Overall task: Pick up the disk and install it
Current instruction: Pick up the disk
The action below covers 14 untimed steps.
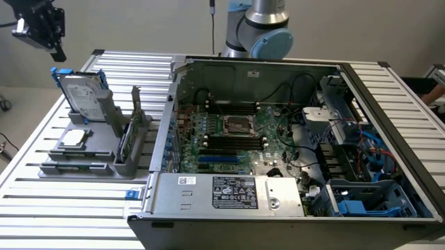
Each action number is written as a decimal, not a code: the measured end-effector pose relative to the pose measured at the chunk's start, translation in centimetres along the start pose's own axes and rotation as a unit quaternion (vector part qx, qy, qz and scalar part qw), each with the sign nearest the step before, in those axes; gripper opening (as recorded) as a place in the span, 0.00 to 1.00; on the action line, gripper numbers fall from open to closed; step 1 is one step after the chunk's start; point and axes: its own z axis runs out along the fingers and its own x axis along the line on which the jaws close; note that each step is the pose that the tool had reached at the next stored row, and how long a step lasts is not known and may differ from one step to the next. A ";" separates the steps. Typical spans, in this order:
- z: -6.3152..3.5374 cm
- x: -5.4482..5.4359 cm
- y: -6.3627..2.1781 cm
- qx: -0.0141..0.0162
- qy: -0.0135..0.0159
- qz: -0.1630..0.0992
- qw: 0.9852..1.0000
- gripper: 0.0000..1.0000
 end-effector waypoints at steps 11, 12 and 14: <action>0.13 0.0 0.15 0.000 0.000 -0.019 1.000 0.30; 0.16 0.0 0.15 0.000 0.000 -0.019 1.000 0.30; 0.27 0.0 0.15 0.000 0.000 -0.019 1.000 0.42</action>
